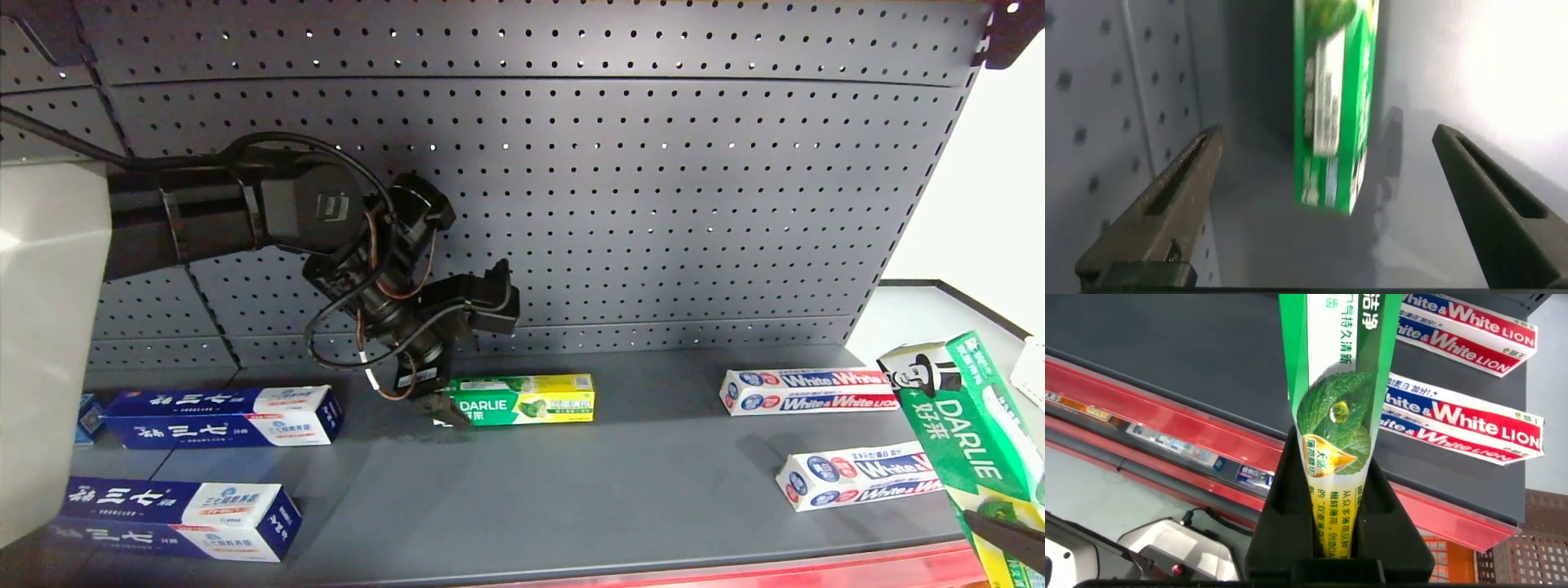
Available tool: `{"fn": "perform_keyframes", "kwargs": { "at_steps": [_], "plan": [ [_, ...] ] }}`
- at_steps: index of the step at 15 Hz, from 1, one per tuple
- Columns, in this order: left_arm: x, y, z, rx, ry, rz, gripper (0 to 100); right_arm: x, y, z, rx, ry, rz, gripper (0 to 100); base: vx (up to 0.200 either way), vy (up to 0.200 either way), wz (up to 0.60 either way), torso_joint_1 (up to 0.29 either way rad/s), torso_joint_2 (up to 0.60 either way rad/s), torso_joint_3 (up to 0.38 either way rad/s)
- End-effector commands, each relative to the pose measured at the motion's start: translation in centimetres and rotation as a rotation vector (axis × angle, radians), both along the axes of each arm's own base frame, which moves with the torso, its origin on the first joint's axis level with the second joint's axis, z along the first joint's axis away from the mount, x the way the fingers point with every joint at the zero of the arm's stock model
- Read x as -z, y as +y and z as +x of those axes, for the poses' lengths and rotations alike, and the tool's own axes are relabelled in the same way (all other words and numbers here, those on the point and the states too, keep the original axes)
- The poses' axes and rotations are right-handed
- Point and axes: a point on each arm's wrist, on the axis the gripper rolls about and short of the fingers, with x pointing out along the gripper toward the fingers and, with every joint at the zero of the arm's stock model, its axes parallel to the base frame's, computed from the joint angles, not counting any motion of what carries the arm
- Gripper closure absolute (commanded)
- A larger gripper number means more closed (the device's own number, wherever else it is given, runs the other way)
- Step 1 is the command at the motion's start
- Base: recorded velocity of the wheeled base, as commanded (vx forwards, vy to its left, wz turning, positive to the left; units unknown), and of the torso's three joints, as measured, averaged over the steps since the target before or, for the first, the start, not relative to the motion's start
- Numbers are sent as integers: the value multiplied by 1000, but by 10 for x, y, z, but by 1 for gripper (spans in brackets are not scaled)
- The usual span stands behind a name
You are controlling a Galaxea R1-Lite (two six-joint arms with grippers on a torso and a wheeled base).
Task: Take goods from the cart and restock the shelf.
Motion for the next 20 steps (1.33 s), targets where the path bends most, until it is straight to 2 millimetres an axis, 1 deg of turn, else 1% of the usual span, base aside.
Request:
{"fn": "perform_keyframes", "kwargs": {
  "at_steps": [1,2,6,10,14,15,20],
  "plan": [
    [17,-12,5,18,34,16,0,0,0,0,-1,2,-1,100,0,0,0,0,0,0],
    [22,-15,6,22,47,21,0,0,0,0,-1,2,-1,100,0,0,0,0,0,0],
    [30,-20,7,-13,68,39,0,2,0,-1,1,7,-2,100,0,0,0,0,0,0],
    [34,-21,9,-37,83,44,0,3,0,-1,2,8,-4,100,0,0,0,0,0,0],
    [34,-21,10,-40,84,40,0,4,0,-1,0,13,-7,100,0,0,0,0,0,0],
    [34,-21,10,-40,81,39,100,4,-1,-1,2,13,-7,100,0,0,0,0,0,0],
    [35,-27,7,-68,94,28,100,4,-1,-1,0,12,-6,100,0,0,0,0,0,0]
  ]
}}
